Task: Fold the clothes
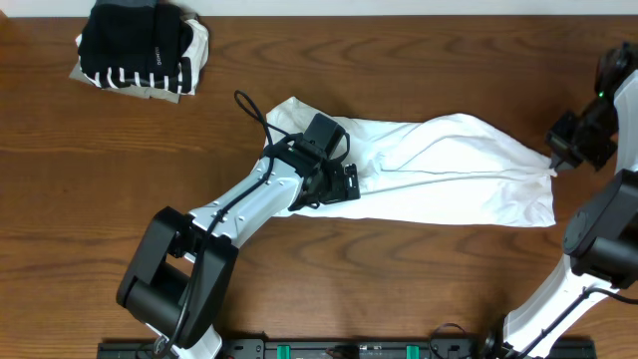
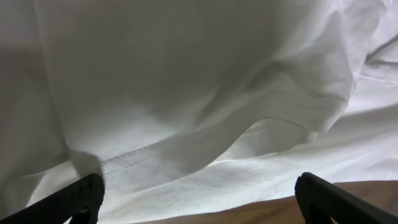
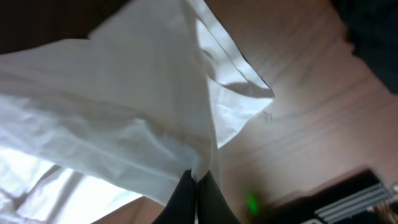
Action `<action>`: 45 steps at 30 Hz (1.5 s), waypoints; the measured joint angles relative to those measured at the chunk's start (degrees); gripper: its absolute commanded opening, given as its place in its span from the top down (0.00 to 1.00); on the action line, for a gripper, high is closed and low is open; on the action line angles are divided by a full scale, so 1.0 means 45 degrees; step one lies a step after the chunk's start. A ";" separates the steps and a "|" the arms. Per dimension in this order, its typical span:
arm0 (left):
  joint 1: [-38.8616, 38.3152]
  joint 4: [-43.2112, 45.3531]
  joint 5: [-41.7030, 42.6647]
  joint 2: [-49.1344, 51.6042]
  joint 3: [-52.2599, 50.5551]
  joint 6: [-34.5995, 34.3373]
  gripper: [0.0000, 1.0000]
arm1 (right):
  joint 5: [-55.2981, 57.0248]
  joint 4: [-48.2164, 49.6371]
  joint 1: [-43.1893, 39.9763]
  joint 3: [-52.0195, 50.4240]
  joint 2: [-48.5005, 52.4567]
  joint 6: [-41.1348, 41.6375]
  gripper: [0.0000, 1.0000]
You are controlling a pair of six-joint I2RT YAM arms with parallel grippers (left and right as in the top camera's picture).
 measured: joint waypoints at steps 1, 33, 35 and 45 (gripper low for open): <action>0.0000 0.0000 0.0000 0.0000 0.0000 -0.0005 0.00 | 0.0053 -0.0053 0.0000 -0.0078 0.0000 0.0121 0.99; 0.0000 0.0005 0.0000 0.0000 0.0000 -0.0005 0.00 | 0.2458 0.1350 -0.1491 -0.3512 0.0000 0.6028 0.93; 0.0000 0.0005 0.0000 0.0000 0.0000 -0.0005 0.00 | 0.1967 0.1690 -0.1481 -0.3512 0.0000 0.5338 0.93; 0.0078 0.0063 -0.0010 0.0000 0.0000 -0.0005 0.00 | -0.1982 0.4721 0.0044 -0.3531 -0.0588 0.0136 0.68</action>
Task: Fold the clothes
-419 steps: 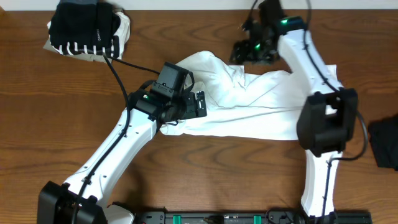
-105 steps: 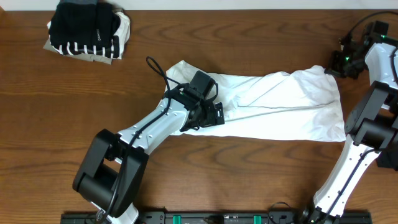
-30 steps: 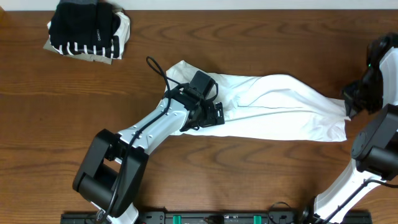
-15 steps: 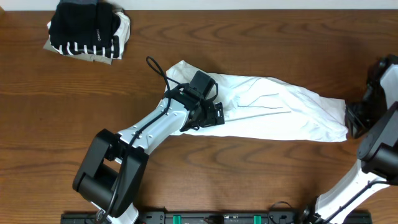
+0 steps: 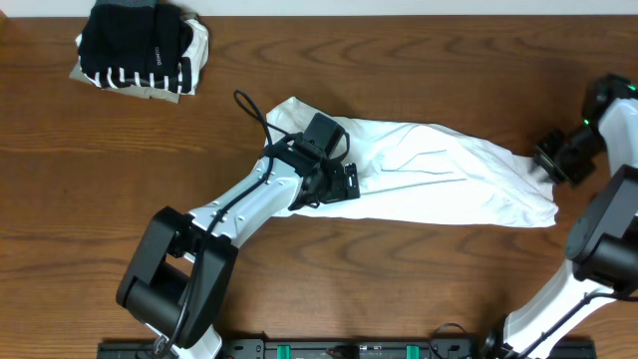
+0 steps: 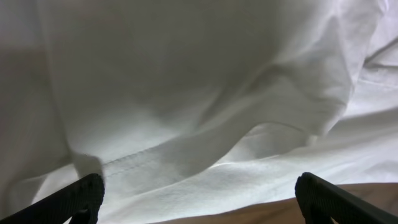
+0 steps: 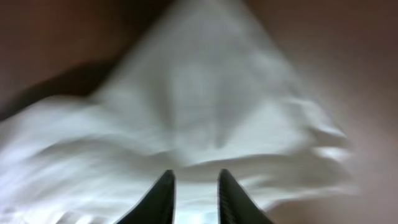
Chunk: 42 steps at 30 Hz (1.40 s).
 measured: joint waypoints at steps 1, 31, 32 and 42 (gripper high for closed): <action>0.0058 -0.0015 -0.0005 0.0000 0.0000 0.0005 0.00 | -0.0335 0.0291 0.0228 -0.0005 -0.0146 -0.0393 0.64; 0.0505 -0.0316 -0.0092 0.0000 -0.0019 0.0005 0.00 | 0.4969 0.3959 0.7227 0.0010 0.0034 -1.1332 0.09; 0.0505 -0.0340 -0.0092 0.0000 -0.0024 0.0005 0.00 | 0.5134 0.3949 0.7227 0.0010 0.0277 -1.1424 0.09; 0.0505 -0.0345 -0.0092 0.0000 -0.0044 0.0005 0.00 | 0.5008 0.3929 0.7223 0.0010 0.0806 -1.2114 0.23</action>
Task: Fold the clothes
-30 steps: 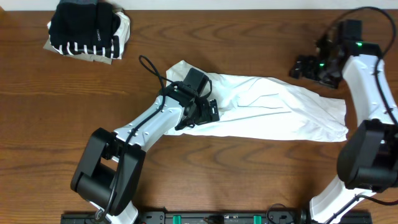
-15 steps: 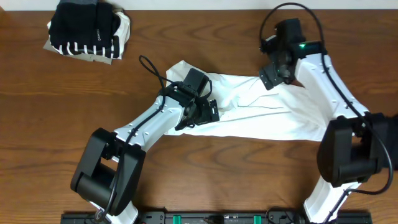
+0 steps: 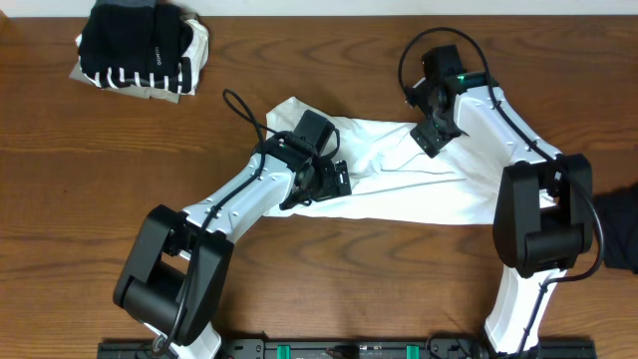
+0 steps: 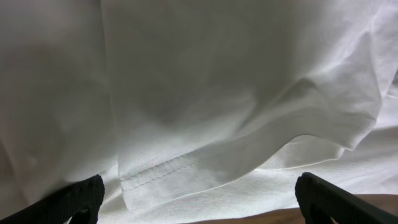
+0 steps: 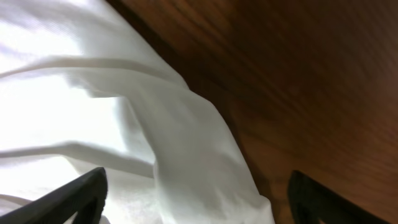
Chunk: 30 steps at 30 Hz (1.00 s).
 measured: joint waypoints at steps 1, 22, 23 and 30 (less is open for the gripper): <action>0.0000 -0.0005 0.0000 0.0000 0.0000 0.0000 0.00 | -0.0058 0.0005 0.0000 0.0000 0.0019 -0.0068 0.31; 0.0000 -0.0010 0.0000 0.0000 -0.0019 0.0000 0.00 | -0.0811 -0.0053 0.0000 -0.0005 0.0267 -0.0039 0.90; 0.0000 -0.0005 0.0000 0.0000 -0.0019 0.0000 0.00 | -0.0816 -0.0068 0.0000 -0.0010 0.0272 -0.0024 0.93; 0.0000 -0.0010 0.0000 0.0000 -0.0019 0.0000 0.00 | -0.0889 -0.0078 0.0005 -0.0015 0.0277 0.0656 0.99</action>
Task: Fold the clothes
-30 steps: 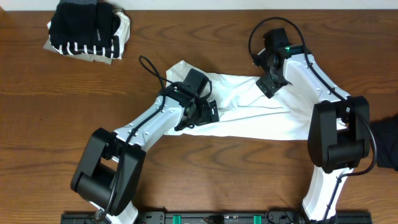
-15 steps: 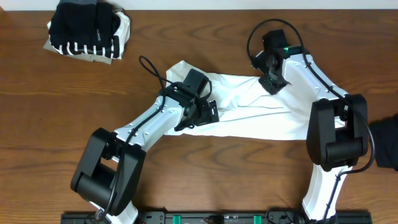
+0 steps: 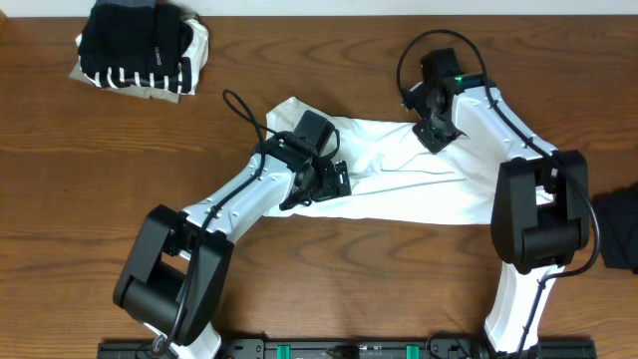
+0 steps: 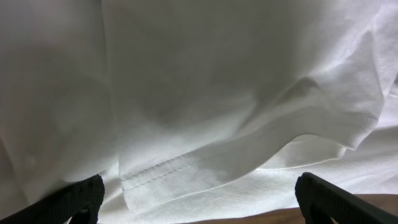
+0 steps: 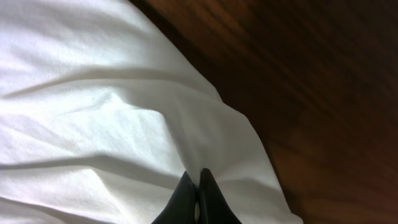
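Note:
A white garment [image 3: 419, 189] lies crumpled across the middle of the wooden table [image 3: 100, 179]. My left gripper [image 3: 321, 181] rests low over the garment's left part. It is open, its fingers [image 4: 81, 199] wide apart, with a stitched hem [image 4: 161, 171] between them. My right gripper [image 3: 437, 132] is at the garment's far edge, shut on a pinch of the white cloth [image 5: 124, 124], and the fingertips [image 5: 186, 193] are pressed together.
A stack of folded clothes [image 3: 140, 48], black with white stripes, sits at the back left corner. A dark object [image 3: 620, 231] shows at the right edge. The left arm's black cable [image 3: 247, 108] loops beside the garment's left end.
My right gripper, open over the garment's far edge a moment ago, is now shut on that edge. The left gripper and the cloth under it have not moved.
My right gripper first held the garment's right end, pulled out to the far right. Then its jaws were parted there and the cloth lay slack. It then stood open at the middle of the far edge, and now grips it. The left gripper stayed open throughout.

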Action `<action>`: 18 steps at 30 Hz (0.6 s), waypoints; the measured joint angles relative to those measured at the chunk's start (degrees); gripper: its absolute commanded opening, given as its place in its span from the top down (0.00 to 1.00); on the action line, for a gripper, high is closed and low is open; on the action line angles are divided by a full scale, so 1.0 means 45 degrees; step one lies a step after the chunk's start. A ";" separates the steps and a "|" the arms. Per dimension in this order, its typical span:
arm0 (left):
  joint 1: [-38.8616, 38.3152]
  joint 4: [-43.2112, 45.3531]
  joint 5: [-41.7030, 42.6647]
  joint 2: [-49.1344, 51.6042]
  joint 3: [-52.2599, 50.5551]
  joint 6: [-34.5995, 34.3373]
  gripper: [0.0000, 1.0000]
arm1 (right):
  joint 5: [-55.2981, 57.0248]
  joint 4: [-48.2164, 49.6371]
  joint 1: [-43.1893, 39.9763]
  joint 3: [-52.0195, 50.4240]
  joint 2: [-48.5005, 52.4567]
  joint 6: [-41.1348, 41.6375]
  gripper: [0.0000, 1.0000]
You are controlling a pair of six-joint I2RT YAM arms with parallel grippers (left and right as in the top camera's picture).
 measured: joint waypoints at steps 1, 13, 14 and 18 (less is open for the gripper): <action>0.0000 0.0000 0.0000 0.0000 0.0000 0.0000 0.00 | -0.0005 0.0000 0.0000 0.0000 0.0000 0.0126 0.99; 0.0000 0.0000 0.0000 0.0000 0.0000 0.0000 0.00 | -0.1064 -0.1603 0.0670 -0.0005 -0.1049 0.2404 0.99; 0.0000 0.0005 -0.0005 0.0000 0.0000 0.0000 0.00 | -0.1214 -0.1880 0.0797 -0.0005 -0.1166 0.2623 0.99; 0.0000 -0.0039 0.0000 0.0000 0.0000 0.0000 0.00 | -0.1477 -0.3196 0.1141 -0.0010 -0.1268 0.3366 0.99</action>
